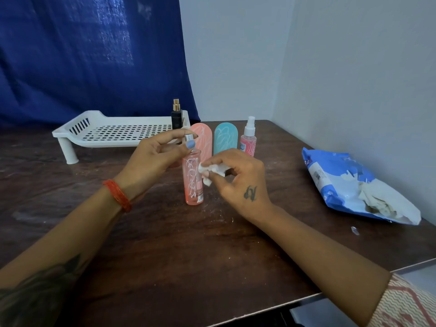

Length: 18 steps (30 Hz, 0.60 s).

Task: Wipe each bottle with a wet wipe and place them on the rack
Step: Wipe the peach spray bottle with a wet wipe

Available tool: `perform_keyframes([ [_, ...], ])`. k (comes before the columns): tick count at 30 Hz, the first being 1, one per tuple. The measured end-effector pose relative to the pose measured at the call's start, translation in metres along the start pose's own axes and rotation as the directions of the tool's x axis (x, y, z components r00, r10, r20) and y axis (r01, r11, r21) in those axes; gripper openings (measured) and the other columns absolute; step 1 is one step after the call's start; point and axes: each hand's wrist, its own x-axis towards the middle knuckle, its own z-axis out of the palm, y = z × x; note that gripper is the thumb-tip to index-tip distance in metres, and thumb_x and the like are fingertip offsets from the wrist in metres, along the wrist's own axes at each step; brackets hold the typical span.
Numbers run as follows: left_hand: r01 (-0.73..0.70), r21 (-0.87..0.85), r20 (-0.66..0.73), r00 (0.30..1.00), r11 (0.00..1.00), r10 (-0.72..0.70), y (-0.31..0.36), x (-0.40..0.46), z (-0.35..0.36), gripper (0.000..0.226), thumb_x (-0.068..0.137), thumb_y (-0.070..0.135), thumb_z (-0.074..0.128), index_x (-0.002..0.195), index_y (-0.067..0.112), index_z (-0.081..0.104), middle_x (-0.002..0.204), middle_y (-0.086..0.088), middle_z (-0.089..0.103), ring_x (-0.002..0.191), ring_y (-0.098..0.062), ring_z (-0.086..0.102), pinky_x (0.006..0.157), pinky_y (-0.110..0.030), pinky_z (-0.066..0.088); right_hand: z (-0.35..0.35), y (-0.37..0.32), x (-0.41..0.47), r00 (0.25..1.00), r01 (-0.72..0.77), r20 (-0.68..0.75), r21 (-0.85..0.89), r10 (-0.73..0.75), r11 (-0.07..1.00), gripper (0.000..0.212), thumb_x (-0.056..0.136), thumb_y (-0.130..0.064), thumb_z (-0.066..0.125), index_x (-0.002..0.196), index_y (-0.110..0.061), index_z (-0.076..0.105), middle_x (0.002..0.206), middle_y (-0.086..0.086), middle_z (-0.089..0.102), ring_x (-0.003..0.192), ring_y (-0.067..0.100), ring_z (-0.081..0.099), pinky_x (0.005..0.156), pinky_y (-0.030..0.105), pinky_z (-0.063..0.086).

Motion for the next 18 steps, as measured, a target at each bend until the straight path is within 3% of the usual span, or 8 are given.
perform_keyframes([
  [3, -0.015, 0.02, 0.005, 1.0, 1.0, 0.015, 0.0008, -0.0006, 0.0012, 0.024, 0.077, 0.025, 0.062, 0.1, 0.026, 0.065, 0.092, 0.012, 0.074, 0.085, -0.005, 0.069, 0.071, -0.015, 0.053, 0.0008, -0.0034, 0.0026, 0.997, 0.035, -0.063, -0.034, -0.037, 0.999, 0.014, 0.077, -0.008, 0.073, 0.09, -0.005, 0.072, 0.088, 0.005, 0.07, 0.084, 0.01, 0.062, 0.074, 0.016, 0.049],
  [8, -0.013, 0.033, 0.011, 1.0, 0.999, 0.013, -0.0005, 0.0, 0.0005, 0.029, 0.073, 0.029, 0.062, 0.101, 0.025, 0.065, 0.088, 0.01, 0.074, 0.084, -0.006, 0.069, 0.072, -0.016, 0.054, -0.0003, -0.0035, -0.0004, 0.994, 0.107, 0.018, -0.003, -0.107, 0.994, 0.012, 0.074, -0.004, 0.074, 0.086, -0.005, 0.073, 0.083, 0.006, 0.07, 0.078, 0.009, 0.062, 0.07, 0.017, 0.05],
  [11, -0.016, 0.04, 0.012, 1.0, 0.999, 0.016, -0.0006, 0.0007, 0.0001, 0.028, 0.072, 0.029, 0.062, 0.1, 0.026, 0.064, 0.087, 0.011, 0.074, 0.083, -0.005, 0.069, 0.076, -0.018, 0.054, -0.002, -0.0017, -0.0008, 0.996, 0.089, 0.02, -0.018, -0.089, 0.996, 0.011, 0.073, -0.004, 0.074, 0.084, -0.006, 0.073, 0.082, 0.005, 0.07, 0.077, 0.007, 0.061, 0.07, 0.016, 0.05],
  [15, -0.017, 0.07, 0.022, 1.0, 0.997, 0.016, -0.0004, 0.001, -0.0006, 0.029, 0.073, 0.03, 0.062, 0.102, 0.026, 0.064, 0.09, 0.008, 0.074, 0.087, -0.007, 0.069, 0.083, -0.023, 0.053, -0.0011, -0.0047, 0.004, 0.996, 0.022, -0.083, -0.022, -0.024, 1.0, 0.013, 0.078, -0.01, 0.072, 0.089, -0.004, 0.071, 0.086, 0.004, 0.07, 0.081, 0.008, 0.062, 0.071, 0.015, 0.049],
  [18, -0.019, 0.082, 0.022, 1.0, 0.996, 0.017, 0.0003, 0.0004, -0.0004, 0.028, 0.073, 0.032, 0.061, 0.1, 0.028, 0.064, 0.091, 0.008, 0.073, 0.087, -0.008, 0.069, 0.085, -0.024, 0.052, 0.0004, -0.0069, 0.0049, 0.995, 0.064, -0.075, -0.016, -0.065, 0.998, 0.014, 0.078, -0.009, 0.073, 0.091, -0.004, 0.072, 0.086, 0.006, 0.07, 0.083, 0.009, 0.063, 0.073, 0.016, 0.05],
])
